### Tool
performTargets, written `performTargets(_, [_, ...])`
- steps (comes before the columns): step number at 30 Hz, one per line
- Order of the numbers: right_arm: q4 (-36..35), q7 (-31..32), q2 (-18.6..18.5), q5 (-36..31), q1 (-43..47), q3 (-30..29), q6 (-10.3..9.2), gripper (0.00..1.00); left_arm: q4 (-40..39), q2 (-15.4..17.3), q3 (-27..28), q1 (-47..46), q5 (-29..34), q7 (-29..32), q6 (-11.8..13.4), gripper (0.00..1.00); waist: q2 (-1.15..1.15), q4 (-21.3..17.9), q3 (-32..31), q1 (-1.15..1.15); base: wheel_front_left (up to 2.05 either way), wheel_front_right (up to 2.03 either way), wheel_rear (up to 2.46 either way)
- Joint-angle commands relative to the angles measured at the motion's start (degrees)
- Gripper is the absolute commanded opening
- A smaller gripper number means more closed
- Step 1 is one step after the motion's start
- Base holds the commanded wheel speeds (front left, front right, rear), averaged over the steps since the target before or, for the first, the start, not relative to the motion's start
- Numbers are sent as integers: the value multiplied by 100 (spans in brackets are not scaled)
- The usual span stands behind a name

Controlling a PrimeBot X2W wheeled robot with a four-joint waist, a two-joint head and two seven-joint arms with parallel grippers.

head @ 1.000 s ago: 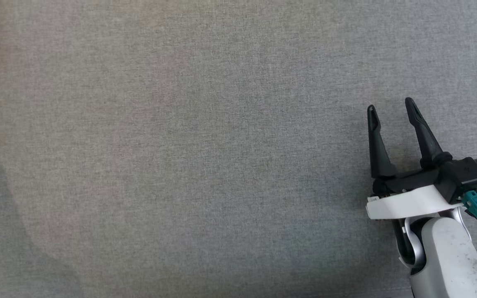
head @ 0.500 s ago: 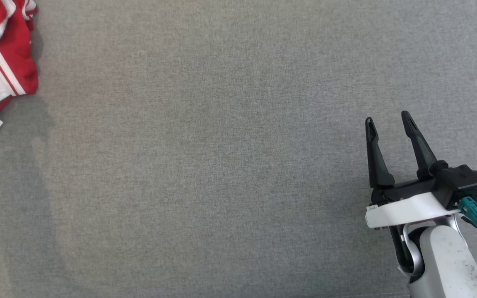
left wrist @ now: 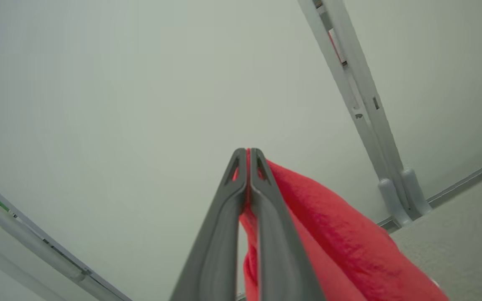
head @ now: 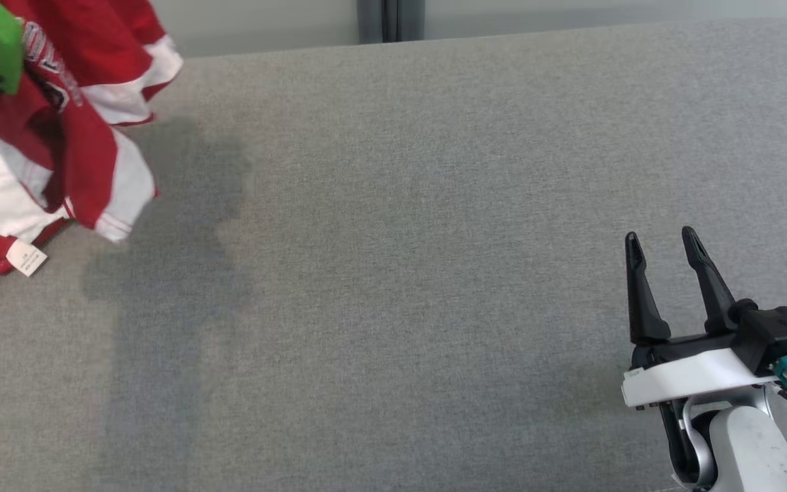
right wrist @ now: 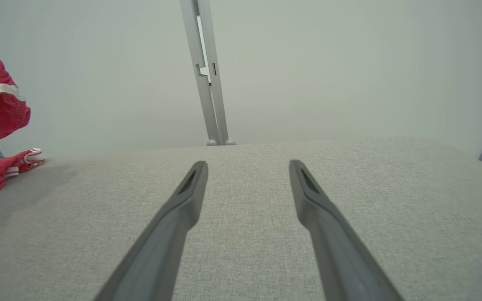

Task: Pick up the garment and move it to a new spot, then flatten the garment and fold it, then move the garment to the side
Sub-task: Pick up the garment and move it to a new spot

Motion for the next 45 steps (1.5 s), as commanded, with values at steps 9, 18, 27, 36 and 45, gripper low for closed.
performTargets(9, [-13,-18,-13,127,186,-274,1,100,-1317,-698,-745,216,-618,93,-53,0,0,-736,-331,0,0,0,0])
performTargets(18, [-30,-18,-13,276,39,-224,1,100,-1472,-1341,-1456,1230,-1178,-184,-57,0,0,-1154,75,0,0,0,0])
performTargets(27, [21,-18,-13,398,-75,-79,1,100,-146,-1991,-1688,2513,-1705,-954,-35,0,0,-1353,357,0,0,0,0])
performTargets(36, [108,-18,-13,308,-81,-55,1,100,370,-2320,-1393,2981,-1795,-1367,154,100,0,-1104,300,0,0,0,0])
performTargets(45, [209,-18,-15,242,-2,-81,1,100,-1093,-2452,-333,3729,-1297,-1358,395,100,0,-682,-72,0,0,0,0])
